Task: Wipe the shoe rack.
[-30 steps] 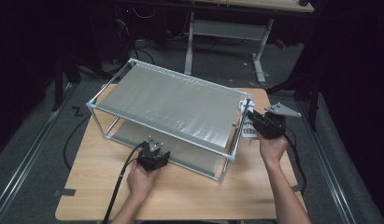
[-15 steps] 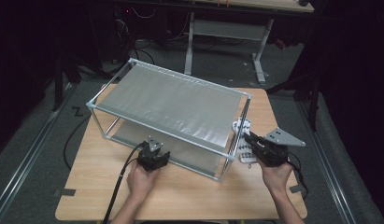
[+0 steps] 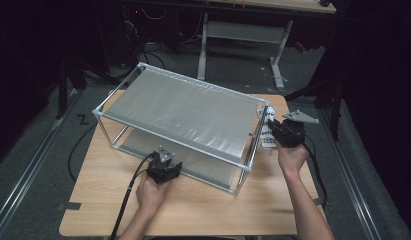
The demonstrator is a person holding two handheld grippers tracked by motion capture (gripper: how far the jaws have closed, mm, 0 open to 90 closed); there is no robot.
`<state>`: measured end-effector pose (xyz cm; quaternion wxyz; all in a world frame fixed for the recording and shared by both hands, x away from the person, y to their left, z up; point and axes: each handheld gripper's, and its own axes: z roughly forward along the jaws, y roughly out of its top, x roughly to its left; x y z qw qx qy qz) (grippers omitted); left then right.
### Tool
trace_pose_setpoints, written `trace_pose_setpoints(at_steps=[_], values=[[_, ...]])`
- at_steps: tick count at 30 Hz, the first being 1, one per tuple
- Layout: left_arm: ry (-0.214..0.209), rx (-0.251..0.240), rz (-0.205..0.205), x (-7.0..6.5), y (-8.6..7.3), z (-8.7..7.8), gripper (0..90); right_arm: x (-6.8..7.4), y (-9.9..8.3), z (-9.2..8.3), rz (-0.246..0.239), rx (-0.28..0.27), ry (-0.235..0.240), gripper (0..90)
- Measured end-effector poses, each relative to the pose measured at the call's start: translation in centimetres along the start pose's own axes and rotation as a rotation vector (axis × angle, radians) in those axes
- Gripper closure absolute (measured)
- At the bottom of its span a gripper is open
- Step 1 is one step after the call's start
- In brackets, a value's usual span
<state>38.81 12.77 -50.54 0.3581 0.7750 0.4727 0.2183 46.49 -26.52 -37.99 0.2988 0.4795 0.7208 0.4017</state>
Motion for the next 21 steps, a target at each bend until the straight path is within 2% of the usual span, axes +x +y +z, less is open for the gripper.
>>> trace_pose_setpoints(at_steps=[2,7,13,16,21], values=[[-0.001,0.001,-0.001,0.0,0.0,0.0,47.8,-0.3,-0.3,1.5,0.019,0.038,-0.017,82.3],[-0.002,0.000,-0.001,0.0,0.0,0.0,47.8,-0.4,-1.5,3.9,0.036,0.109,-0.037,82.3],[-0.002,-0.003,-0.006,0.0,0.0,0.0,47.8,-0.5,-4.2,6.2,0.047,0.208,-0.041,82.3],[-0.002,-0.003,-0.005,0.0,0.0,0.0,47.8,-0.5,-5.6,6.9,0.066,0.238,-0.036,82.2],[0.000,0.000,-0.001,0.0,0.0,0.0,47.8,-0.5,-7.3,6.9,0.049,0.267,-0.036,81.8]])
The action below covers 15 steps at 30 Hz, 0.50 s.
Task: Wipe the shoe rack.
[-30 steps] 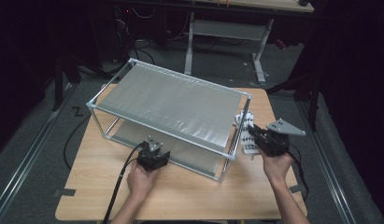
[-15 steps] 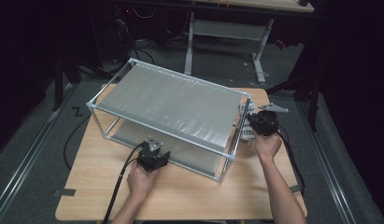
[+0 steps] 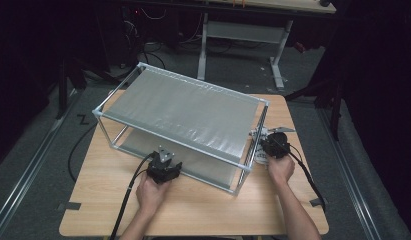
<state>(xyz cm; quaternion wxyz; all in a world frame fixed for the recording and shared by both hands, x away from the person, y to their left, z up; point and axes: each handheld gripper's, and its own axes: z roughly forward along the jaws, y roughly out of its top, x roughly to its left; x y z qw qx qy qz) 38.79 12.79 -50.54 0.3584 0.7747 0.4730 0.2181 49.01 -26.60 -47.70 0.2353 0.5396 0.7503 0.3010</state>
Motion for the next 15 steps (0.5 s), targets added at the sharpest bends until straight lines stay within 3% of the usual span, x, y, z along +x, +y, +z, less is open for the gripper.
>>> trace_pose_setpoints(at_steps=[2,9,15], values=[[-0.001,0.000,-0.001,0.0,0.0,0.0,47.7,-0.4,-0.7,-0.5,0.005,-0.012,0.001,81.5],[-0.002,-0.001,-0.008,0.0,0.0,0.0,47.2,-2.1,-3.1,-2.4,0.004,-0.030,-0.074,79.3],[0.008,-0.001,-0.007,0.0,0.0,-0.1,46.4,-3.4,-5.3,-3.0,0.052,-0.043,-0.108,73.5]])
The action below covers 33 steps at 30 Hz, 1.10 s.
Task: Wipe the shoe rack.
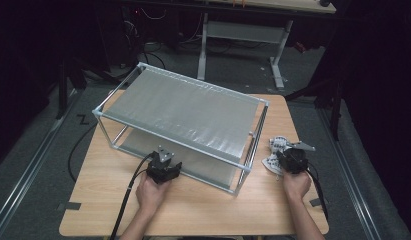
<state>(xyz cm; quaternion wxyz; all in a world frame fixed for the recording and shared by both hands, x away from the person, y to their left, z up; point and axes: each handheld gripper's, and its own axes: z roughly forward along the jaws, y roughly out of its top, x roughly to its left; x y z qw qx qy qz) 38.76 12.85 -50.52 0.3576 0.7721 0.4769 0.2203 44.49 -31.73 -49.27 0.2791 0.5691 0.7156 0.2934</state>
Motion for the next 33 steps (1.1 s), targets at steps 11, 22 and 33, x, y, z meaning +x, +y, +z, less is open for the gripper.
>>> trace_pose_setpoints(at_steps=[11,22,33], values=[[0.030,0.000,-0.039,0.1,-0.1,-0.1,36.9,-0.6,-0.1,-1.0,0.034,-0.078,0.015,50.6],[0.019,-0.017,-0.082,0.6,-0.3,-0.4,33.8,0.2,-0.8,-4.3,0.011,-0.171,0.104,45.0],[0.053,0.001,-0.115,1.2,-0.6,-2.0,26.3,2.2,-3.5,-7.6,-0.062,-0.217,0.141,46.5]])
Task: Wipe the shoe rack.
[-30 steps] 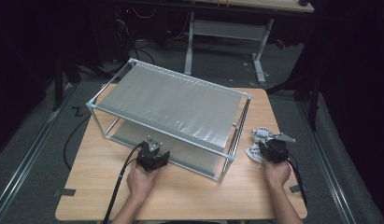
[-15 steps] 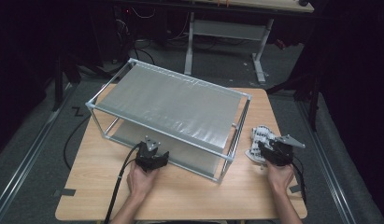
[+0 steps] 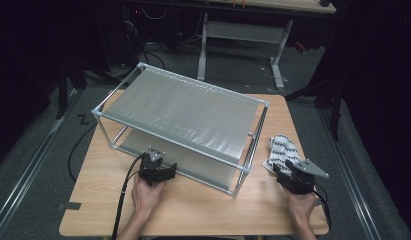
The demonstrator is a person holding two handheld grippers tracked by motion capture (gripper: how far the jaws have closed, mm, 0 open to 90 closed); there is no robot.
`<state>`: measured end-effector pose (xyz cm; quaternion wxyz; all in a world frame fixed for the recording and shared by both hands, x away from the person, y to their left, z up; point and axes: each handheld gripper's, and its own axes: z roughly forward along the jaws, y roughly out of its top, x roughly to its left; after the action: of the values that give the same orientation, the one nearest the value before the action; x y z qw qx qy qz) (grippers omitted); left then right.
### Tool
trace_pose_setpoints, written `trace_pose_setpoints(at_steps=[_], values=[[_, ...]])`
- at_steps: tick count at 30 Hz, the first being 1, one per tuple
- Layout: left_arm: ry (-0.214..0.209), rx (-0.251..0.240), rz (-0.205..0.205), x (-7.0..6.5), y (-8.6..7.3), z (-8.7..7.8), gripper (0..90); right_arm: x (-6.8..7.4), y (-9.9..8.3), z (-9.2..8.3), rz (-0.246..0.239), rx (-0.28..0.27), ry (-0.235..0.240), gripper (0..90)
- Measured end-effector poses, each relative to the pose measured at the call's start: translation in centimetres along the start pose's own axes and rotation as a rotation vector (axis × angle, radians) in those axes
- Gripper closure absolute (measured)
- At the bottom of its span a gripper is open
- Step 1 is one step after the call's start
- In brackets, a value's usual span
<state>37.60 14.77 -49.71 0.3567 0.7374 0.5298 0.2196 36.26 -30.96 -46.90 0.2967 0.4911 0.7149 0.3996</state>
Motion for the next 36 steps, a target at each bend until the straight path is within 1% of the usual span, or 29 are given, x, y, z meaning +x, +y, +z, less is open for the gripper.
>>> trace_pose_setpoints(at_steps=[2,4,6,8,9,10,13,14,17,18,20,23,25,26,28,29,30,32,36], values=[[0.011,-0.006,-0.006,0.2,-0.1,-0.2,25.5,0.4,-0.3,-0.7,-0.008,-0.005,-0.002,47.1],[0.011,-0.010,-0.020,0.4,-0.2,-0.3,25.2,0.8,-0.6,-1.2,-0.010,-0.014,-0.003,47.7],[0.014,-0.008,-0.024,0.6,-0.2,-0.4,25.2,1.5,-0.9,-1.7,-0.016,-0.028,-0.015,48.3],[0.017,-0.001,-0.024,0.6,-0.3,-0.5,25.1,2.1,-1.0,-1.8,-0.012,-0.040,0.002,48.6],[0.018,0.000,-0.027,0.7,-0.3,-0.5,25.0,2.6,-1.1,-1.6,0.001,-0.040,0.021,48.5],[0.017,0.008,-0.034,0.7,-0.5,-0.5,25.0,3.0,-1.0,-1.4,0.004,-0.040,0.033,48.5],[0.015,0.043,-0.042,1.0,-0.8,-0.6,24.3,4.0,-0.5,-0.6,-0.015,-0.041,0.041,49.0],[0.015,0.048,-0.047,1.0,-1.0,-0.7,24.2,4.3,-0.1,-0.1,-0.021,-0.044,0.046,49.1],[0.008,0.040,-0.079,1.3,-1.4,-1.0,24.2,5.0,1.2,1.1,-0.046,-0.045,0.057,50.7],[0.003,0.039,-0.090,1.3,-1.4,-1.1,24.2,5.0,1.7,1.6,-0.050,-0.045,0.053,50.8],[0.008,0.043,-0.094,1.4,-1.4,-1.1,24.0,4.8,2.7,2.7,-0.044,-0.043,0.048,51.1],[0.011,0.045,-0.095,1.4,-1.4,-1.2,23.9,3.9,4.6,4.5,-0.007,-0.043,0.043,51.6],[0.013,0.045,-0.098,1.4,-1.4,-1.1,23.9,3.5,5.5,5.4,-0.007,-0.044,0.021,52.1],[0.015,0.046,-0.098,1.4,-1.4,-1.1,24.1,3.1,6.2,6.0,-0.004,-0.046,0.005,52.9],[0.019,0.047,-0.096,1.4,-1.4,-1.1,25.3,2.5,7.3,6.9,-0.004,-0.051,-0.011,54.2],[0.021,0.048,-0.095,1.4,-1.4,-1.1,25.5,2.3,7.7,7.2,0.007,-0.049,-0.015,54.6],[0.021,0.049,-0.092,1.4,-1.3,-1.1,25.5,2.0,8.3,7.7,0.018,-0.042,-0.013,55.1],[0.026,0.056,-0.081,1.3,-1.3,-1.1,25.5,1.6,9.2,8.4,0.021,-0.037,-0.011,55.9],[0.034,0.061,-0.065,1.1,-1.2,-1.0,25.5,1.2,10.5,9.5,0.034,-0.034,-0.015,56.2]])
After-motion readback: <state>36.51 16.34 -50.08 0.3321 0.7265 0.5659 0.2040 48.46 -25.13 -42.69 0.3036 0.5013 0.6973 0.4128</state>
